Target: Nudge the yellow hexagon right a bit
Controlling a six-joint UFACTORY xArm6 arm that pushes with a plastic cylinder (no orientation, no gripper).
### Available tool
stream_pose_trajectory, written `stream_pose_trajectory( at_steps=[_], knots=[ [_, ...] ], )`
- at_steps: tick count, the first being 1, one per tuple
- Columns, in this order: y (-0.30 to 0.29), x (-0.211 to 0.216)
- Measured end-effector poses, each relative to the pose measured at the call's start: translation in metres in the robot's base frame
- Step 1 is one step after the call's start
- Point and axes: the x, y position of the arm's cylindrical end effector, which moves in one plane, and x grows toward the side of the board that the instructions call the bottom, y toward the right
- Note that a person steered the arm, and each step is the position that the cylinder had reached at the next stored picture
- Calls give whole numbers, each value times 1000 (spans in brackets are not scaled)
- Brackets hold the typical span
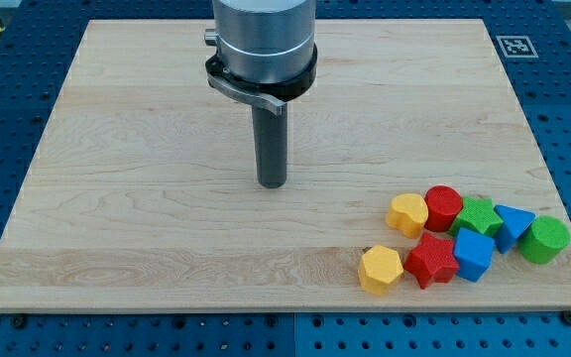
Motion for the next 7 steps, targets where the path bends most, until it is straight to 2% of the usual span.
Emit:
stream_pose_trajectory(
  at_steps=[1, 2, 3, 7],
  knots=[
    [0, 0],
    [-1, 73],
    [-6, 126],
    [-4, 133]
  ],
)
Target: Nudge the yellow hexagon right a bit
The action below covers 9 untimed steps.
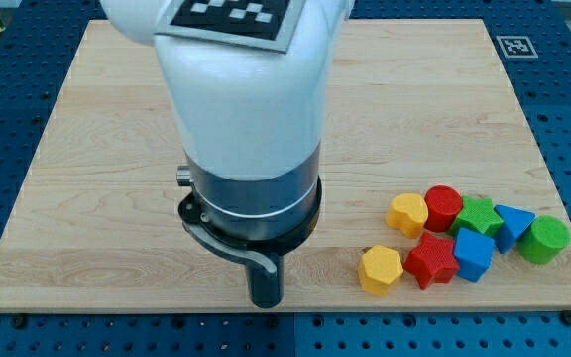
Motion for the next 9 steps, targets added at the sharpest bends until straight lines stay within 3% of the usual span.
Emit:
stream_pose_trajectory(
  at_steps=[5, 9],
  knots=[
    [11, 0],
    [61, 0]
  ],
)
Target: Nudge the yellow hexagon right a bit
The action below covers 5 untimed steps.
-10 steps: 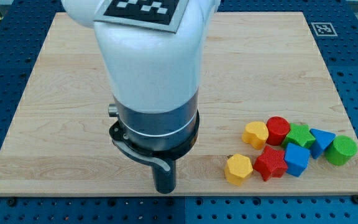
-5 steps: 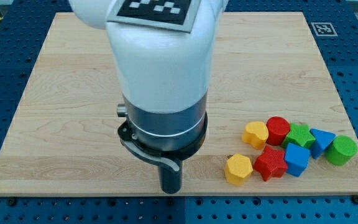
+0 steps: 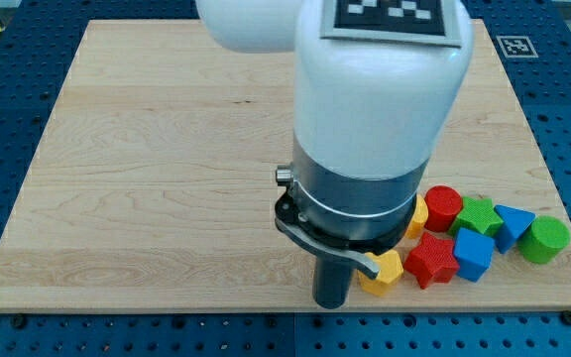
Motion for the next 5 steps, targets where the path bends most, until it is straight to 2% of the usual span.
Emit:
stream_pose_trajectory(
  at_steps=[3, 5],
  knots=[
    [11, 0],
    [49, 0]
  ],
)
